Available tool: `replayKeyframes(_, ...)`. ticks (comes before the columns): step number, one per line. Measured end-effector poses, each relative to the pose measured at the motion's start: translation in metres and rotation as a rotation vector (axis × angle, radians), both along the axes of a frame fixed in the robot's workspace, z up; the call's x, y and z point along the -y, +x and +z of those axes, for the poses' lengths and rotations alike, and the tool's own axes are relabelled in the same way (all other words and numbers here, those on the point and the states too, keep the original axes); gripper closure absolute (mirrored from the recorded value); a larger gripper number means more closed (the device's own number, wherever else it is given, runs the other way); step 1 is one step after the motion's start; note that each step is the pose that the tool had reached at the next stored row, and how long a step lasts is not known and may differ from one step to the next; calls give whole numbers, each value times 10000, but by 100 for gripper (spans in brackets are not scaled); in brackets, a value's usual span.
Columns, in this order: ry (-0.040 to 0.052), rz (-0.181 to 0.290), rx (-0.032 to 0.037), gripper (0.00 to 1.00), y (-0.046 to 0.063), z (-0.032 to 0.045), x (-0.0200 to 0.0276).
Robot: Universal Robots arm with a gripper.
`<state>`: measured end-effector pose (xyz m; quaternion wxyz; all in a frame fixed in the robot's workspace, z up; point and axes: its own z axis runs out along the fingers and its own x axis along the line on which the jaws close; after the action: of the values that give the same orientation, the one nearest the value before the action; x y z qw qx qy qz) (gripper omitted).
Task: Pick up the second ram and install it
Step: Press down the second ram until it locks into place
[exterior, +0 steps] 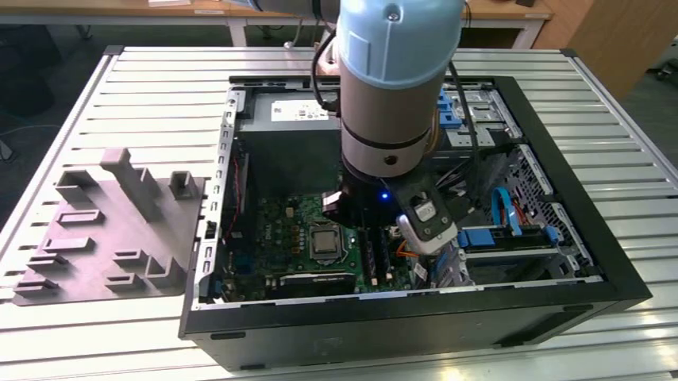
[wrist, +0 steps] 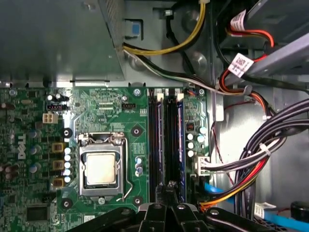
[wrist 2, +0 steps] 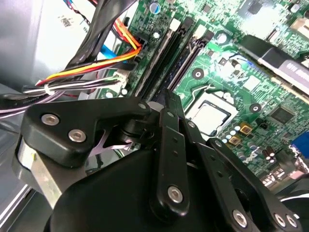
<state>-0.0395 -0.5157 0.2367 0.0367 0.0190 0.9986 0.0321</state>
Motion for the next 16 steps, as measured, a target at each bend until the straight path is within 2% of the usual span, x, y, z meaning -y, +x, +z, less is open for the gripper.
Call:
replayKeyframes(7,-21,-11,-1,90,0,-15,65)
replayKeyframes(12,-20,-10,-1,90,1,-17,67)
replayKeyframes(16,-20,-10,-1,90,1,-60,72)
